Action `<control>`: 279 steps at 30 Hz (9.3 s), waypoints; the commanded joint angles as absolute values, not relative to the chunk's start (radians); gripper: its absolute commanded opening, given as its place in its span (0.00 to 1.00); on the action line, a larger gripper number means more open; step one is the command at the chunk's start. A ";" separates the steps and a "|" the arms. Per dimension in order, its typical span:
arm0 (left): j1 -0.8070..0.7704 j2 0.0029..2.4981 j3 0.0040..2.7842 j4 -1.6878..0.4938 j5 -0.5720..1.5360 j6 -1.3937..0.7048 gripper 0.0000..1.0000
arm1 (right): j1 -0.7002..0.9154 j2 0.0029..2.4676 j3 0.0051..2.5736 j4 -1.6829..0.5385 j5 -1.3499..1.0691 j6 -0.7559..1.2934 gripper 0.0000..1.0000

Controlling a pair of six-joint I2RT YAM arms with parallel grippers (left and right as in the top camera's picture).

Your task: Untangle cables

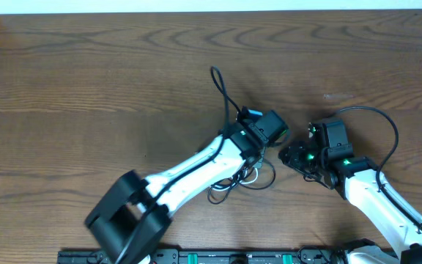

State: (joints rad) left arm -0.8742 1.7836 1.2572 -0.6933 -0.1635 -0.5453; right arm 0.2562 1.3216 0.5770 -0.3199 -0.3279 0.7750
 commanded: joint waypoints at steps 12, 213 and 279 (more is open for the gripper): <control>-0.869 1.522 1.293 -0.656 -0.180 -0.299 0.08 | 0.247 1.320 0.574 0.109 -0.802 0.838 0.41; -0.279 1.339 1.280 -0.991 -0.328 -1.345 0.08 | 0.353 1.316 0.690 -0.238 -0.440 0.568 0.05; 0.483 1.441 1.262 -1.083 0.239 -0.595 0.43 | 0.187 1.702 0.690 -0.239 -0.150 0.833 0.02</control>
State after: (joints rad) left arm 0.5377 1.4055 1.2644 -1.0889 0.1040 -0.8429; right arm 0.2020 1.6611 0.7254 -0.2161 -0.2531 0.8299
